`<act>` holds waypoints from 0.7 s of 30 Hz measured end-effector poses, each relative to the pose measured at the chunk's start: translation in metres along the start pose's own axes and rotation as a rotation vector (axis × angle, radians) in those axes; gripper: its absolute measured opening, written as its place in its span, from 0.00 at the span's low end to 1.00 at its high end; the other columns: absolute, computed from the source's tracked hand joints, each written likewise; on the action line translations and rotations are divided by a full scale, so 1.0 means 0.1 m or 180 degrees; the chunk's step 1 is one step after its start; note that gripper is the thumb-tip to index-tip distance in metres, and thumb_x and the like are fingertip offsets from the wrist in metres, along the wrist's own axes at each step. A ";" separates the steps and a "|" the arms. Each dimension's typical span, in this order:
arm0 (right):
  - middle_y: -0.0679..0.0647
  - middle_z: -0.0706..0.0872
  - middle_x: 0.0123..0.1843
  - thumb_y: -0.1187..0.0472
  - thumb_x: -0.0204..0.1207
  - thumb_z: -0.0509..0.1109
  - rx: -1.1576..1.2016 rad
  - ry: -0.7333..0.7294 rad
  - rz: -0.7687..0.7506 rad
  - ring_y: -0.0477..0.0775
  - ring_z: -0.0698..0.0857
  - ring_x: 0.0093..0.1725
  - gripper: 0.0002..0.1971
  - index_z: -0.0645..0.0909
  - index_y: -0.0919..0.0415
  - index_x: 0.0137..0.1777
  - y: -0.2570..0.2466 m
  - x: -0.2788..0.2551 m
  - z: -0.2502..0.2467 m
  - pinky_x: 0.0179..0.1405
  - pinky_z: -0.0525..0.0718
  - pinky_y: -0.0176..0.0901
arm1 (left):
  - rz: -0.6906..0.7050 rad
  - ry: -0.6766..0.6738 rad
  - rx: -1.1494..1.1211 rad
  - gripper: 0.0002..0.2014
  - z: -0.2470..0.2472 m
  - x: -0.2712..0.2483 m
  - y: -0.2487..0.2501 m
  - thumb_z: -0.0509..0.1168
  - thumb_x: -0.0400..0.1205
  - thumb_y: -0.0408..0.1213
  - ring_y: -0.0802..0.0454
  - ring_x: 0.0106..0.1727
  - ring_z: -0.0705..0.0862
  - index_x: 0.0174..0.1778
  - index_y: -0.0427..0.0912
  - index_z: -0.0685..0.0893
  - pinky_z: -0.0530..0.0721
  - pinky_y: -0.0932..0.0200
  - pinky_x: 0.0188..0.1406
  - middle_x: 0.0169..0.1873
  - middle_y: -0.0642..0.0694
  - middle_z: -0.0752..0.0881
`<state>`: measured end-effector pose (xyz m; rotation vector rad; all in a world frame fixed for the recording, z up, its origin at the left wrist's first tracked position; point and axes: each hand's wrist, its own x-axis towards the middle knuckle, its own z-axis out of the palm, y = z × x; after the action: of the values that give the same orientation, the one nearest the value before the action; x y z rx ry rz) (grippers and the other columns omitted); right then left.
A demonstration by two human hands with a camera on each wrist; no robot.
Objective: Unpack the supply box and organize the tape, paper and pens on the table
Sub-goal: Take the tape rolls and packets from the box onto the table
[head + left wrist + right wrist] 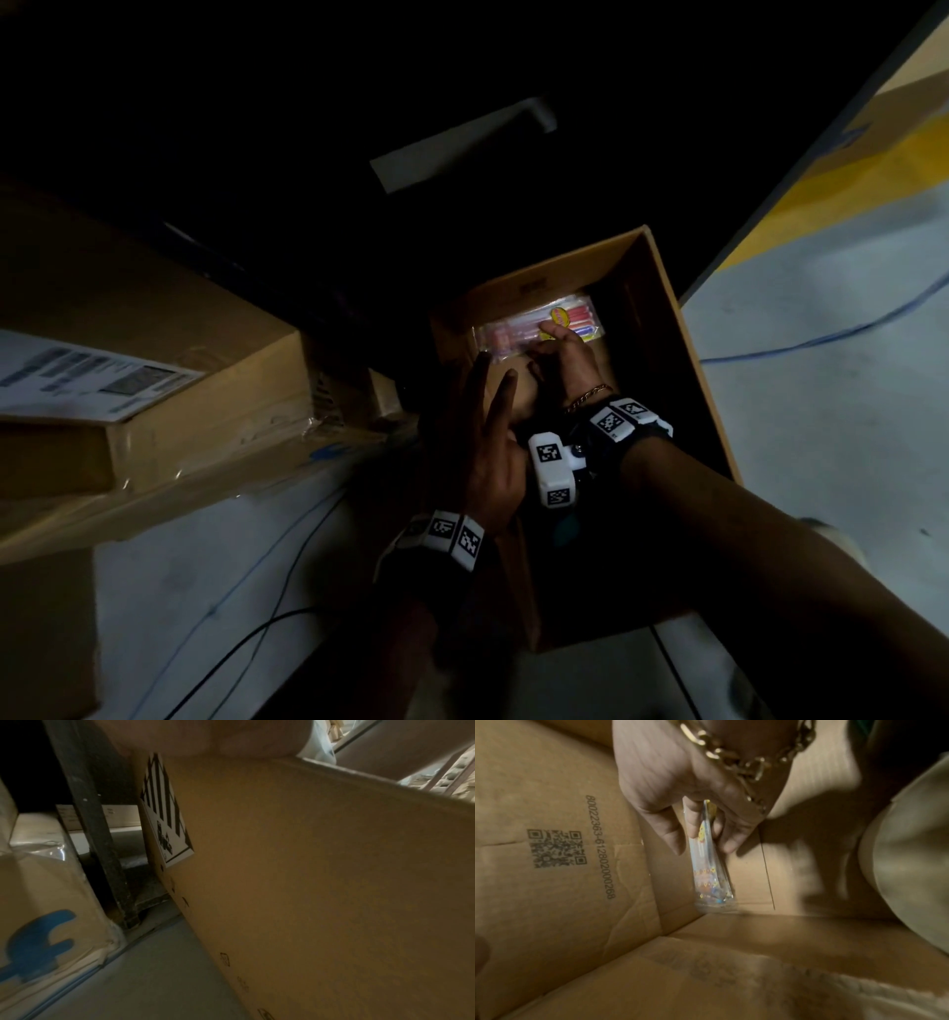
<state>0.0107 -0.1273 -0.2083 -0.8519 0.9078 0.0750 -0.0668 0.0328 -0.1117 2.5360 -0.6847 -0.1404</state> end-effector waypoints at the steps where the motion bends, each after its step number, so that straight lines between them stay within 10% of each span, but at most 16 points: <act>1: 0.59 0.86 0.46 0.73 0.71 0.65 0.0012 -0.0001 0.0003 0.54 0.83 0.44 0.26 0.78 0.59 0.70 0.01 0.00 0.00 0.54 0.82 0.46 | 0.0026 0.0014 -0.0007 0.32 0.02 0.00 -0.01 0.60 0.82 0.31 0.64 0.83 0.36 0.83 0.44 0.61 0.40 0.79 0.71 0.85 0.40 0.53; 6: 0.59 0.88 0.53 0.72 0.75 0.63 0.0186 -0.0143 0.0096 0.55 0.86 0.53 0.22 0.78 0.55 0.68 0.00 -0.01 -0.01 0.64 0.84 0.51 | -0.0012 0.0037 0.0023 0.31 0.06 -0.01 -0.06 0.54 0.81 0.36 0.54 0.82 0.52 0.83 0.44 0.63 0.46 0.75 0.75 0.84 0.37 0.54; 12: 0.57 0.88 0.44 0.72 0.71 0.72 0.0004 0.0144 -0.0089 0.47 0.81 0.30 0.11 0.86 0.59 0.50 -0.01 -0.07 0.02 0.26 0.77 0.35 | 0.0014 0.0226 -0.0148 0.22 0.11 -0.06 -0.06 0.45 0.88 0.44 0.52 0.71 0.71 0.78 0.49 0.68 0.79 0.50 0.65 0.77 0.32 0.71; 17: 0.56 0.83 0.37 0.78 0.68 0.71 -0.0178 0.0413 -0.0162 0.53 0.80 0.30 0.16 0.78 0.53 0.38 0.08 -0.06 -0.02 0.26 0.80 0.38 | -0.0032 -0.0180 0.0133 0.32 0.24 -0.07 -0.27 0.46 0.85 0.43 0.40 0.85 0.54 0.85 0.58 0.42 0.64 0.32 0.77 0.86 0.45 0.51; 21: 0.58 0.87 0.53 0.80 0.71 0.66 -0.0355 0.0184 0.0010 0.60 0.86 0.47 0.20 0.87 0.55 0.51 0.02 -0.14 -0.15 0.46 0.89 0.50 | -0.0131 -0.0141 0.0177 0.32 0.22 -0.04 -0.21 0.48 0.83 0.43 0.42 0.86 0.47 0.84 0.59 0.47 0.55 0.36 0.82 0.86 0.47 0.47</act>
<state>-0.0089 -0.1324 -0.2043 -0.9601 0.9660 0.1050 -0.0655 0.0404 -0.1409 2.6081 -0.6623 -0.1949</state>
